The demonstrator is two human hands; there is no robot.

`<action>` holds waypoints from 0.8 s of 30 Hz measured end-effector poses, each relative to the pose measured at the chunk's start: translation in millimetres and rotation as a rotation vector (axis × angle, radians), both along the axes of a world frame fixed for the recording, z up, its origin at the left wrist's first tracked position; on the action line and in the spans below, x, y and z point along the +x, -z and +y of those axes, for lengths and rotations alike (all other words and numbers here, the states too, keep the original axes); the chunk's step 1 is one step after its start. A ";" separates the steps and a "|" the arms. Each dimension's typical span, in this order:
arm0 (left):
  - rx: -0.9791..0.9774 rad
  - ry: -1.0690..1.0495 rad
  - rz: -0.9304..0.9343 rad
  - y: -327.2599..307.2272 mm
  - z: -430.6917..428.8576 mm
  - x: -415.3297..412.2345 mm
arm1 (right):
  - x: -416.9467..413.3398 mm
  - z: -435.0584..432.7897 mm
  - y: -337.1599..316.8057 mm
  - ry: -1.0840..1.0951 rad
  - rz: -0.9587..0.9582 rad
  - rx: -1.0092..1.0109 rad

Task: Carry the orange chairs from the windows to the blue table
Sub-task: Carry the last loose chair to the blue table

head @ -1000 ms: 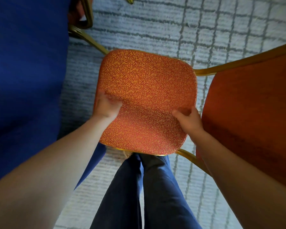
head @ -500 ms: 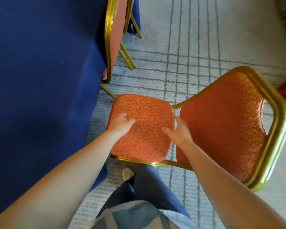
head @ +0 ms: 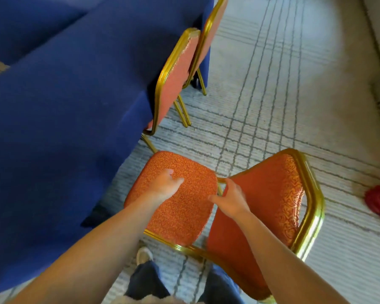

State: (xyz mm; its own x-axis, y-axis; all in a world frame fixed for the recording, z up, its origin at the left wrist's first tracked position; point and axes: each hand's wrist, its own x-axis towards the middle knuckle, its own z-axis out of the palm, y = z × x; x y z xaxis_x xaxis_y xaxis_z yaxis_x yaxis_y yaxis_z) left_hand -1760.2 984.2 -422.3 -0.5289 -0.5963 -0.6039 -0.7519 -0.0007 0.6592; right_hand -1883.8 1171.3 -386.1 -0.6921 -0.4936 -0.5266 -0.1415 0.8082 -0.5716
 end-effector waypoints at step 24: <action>-0.131 -0.652 0.017 -17.6 151.7 -12.1 | -101.8 2.1 -0.9 -0.834 0.001 0.080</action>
State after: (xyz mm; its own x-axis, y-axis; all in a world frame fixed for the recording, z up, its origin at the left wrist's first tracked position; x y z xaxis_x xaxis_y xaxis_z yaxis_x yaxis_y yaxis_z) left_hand -1772.3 1135.9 -404.7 -0.0437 -0.8652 -0.4994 -0.6145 -0.3709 0.6963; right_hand -1985.5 1173.3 -385.1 -0.1170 -0.8054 -0.5810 -0.7116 0.4761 -0.5167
